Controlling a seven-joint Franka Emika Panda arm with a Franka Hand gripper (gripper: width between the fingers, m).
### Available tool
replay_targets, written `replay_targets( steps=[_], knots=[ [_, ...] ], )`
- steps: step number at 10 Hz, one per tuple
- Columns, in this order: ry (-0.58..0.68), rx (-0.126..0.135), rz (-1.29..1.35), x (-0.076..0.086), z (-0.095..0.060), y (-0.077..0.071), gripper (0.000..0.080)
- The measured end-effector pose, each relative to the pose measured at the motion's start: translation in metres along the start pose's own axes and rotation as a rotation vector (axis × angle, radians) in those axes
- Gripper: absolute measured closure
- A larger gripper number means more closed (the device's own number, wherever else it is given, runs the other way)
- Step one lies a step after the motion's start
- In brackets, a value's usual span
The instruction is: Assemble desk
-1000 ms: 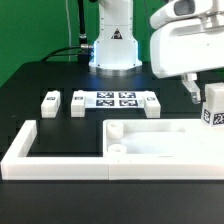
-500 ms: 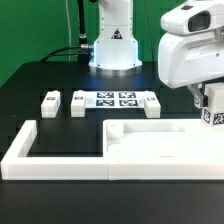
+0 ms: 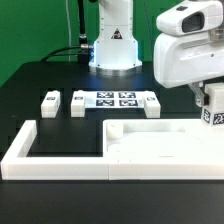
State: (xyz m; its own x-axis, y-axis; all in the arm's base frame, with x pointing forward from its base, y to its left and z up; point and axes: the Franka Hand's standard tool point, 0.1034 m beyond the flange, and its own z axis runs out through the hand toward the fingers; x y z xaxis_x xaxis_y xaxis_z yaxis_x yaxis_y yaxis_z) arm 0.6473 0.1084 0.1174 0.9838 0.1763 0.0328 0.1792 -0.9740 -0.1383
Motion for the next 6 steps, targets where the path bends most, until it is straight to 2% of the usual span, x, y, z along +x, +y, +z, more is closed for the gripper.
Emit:
replay_targets(
  steps=[1,2,5,6],
  knots=[
    [0.001,-0.004,0.061,0.0002,-0.0005,0.0026,0.0414],
    [0.0,-0.004,0.115,-0.0002,0.0001,0.0037,0.0497],
    [0.006,-0.005,0.339,-0.0001,0.0009,0.0055,0.0497],
    [0.043,-0.003,0.476,0.0011,0.0016,0.0084,0.0497]
  ],
)
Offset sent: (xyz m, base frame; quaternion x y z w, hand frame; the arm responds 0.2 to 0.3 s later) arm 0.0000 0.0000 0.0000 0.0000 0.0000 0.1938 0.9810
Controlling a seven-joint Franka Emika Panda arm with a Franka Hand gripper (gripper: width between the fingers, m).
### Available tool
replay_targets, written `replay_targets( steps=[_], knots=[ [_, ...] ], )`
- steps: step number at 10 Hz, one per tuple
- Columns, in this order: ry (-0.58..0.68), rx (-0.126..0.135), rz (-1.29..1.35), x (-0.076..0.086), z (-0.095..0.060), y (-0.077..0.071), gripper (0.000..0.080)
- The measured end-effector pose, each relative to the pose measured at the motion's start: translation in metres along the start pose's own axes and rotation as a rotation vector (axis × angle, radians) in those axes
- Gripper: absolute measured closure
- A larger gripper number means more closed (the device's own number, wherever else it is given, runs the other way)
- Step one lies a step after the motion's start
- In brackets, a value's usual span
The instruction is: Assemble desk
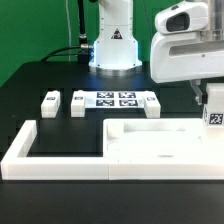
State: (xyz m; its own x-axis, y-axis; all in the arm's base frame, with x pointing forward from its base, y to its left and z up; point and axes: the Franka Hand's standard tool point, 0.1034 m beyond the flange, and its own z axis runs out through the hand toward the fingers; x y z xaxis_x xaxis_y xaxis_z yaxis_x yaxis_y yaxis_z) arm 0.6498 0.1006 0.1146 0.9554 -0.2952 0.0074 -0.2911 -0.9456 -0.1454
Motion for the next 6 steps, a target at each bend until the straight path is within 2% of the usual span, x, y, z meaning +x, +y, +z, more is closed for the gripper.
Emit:
replay_targets(
  steps=[2,5,6],
  knots=[
    [0.007,0.015,0.321,-0.0031,-0.0003,0.0017,0.0498],
    [-0.026,0.084,0.746,-0.0019,0.0008,0.003,0.0498],
    [-0.03,0.083,0.757,-0.0026,0.0008,0.0025,0.0498]
  ],
)
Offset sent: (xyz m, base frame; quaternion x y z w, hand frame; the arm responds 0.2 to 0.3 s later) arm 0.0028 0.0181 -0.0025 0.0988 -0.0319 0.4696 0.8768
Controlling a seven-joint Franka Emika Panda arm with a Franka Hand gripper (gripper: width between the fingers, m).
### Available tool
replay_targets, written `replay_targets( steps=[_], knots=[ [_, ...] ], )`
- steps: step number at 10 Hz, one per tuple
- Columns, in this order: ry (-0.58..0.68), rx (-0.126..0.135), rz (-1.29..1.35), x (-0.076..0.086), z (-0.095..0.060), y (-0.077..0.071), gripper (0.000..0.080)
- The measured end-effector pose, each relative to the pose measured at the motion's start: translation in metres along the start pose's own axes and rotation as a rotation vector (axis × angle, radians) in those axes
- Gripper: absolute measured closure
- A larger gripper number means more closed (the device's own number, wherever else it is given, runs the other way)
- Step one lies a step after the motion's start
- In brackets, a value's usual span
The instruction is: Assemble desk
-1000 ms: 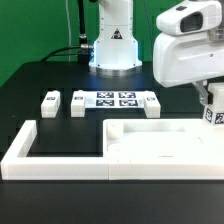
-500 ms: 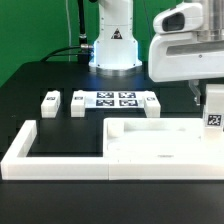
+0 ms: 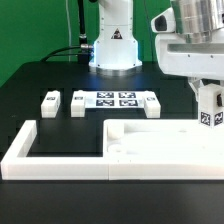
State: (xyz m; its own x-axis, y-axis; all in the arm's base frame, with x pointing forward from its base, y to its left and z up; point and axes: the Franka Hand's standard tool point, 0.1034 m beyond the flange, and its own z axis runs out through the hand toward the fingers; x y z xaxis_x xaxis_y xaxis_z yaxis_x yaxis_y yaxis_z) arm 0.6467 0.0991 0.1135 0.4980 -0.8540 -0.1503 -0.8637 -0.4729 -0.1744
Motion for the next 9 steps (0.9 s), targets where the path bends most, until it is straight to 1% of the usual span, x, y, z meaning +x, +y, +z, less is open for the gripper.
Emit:
replay_targets(
  steps=[1,2,3,4,5,7,8,9],
  knots=[
    [-0.003,0.002,0.08,0.0,0.0,0.0,0.0498],
    [-0.013,0.011,0.2,-0.002,0.0,-0.001,0.0498],
    [-0.039,0.079,0.454,-0.001,0.001,0.0,0.0498],
    [-0.061,0.095,0.58,-0.006,0.002,0.0,0.05],
    [-0.063,0.093,0.589,-0.009,0.002,-0.001,0.05],
    [-0.06,0.091,0.521,-0.009,0.003,0.0,0.0494],
    [-0.048,0.08,0.304,-0.008,0.002,0.001,0.0325],
    [-0.046,0.059,0.157,-0.011,0.001,0.0,0.019]
  ],
)
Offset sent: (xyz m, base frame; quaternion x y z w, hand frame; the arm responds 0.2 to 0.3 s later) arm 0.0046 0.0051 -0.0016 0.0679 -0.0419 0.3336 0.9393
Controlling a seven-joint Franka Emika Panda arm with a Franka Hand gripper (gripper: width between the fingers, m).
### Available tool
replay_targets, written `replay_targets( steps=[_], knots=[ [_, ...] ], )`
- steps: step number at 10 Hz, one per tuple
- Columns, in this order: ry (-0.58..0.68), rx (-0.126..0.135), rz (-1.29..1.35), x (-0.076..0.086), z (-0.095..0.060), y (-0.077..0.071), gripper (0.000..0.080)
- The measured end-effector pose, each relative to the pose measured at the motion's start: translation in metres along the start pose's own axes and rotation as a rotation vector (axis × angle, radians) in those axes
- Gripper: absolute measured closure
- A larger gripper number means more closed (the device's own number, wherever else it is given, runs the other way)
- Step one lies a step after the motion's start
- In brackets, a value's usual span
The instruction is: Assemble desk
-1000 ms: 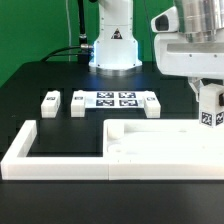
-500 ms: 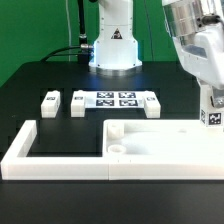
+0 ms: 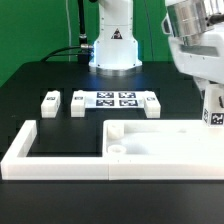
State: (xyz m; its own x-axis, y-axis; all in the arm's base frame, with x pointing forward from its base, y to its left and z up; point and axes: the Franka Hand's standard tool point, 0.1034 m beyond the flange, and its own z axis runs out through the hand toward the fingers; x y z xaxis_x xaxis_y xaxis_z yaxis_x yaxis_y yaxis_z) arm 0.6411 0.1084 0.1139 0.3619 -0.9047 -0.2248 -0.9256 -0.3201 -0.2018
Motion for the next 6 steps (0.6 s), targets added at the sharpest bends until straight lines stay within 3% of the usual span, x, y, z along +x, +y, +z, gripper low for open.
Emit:
replay_targets(
  steps=[1,5,6],
  knots=[
    [0.005,-0.012,-0.086,-0.0045,0.0,-0.0011,0.019],
    [0.005,-0.015,-0.362,-0.0017,0.0001,0.0001,0.0152],
    [0.03,-0.044,-0.564,0.0052,-0.0017,0.0018,0.015]
  ],
)
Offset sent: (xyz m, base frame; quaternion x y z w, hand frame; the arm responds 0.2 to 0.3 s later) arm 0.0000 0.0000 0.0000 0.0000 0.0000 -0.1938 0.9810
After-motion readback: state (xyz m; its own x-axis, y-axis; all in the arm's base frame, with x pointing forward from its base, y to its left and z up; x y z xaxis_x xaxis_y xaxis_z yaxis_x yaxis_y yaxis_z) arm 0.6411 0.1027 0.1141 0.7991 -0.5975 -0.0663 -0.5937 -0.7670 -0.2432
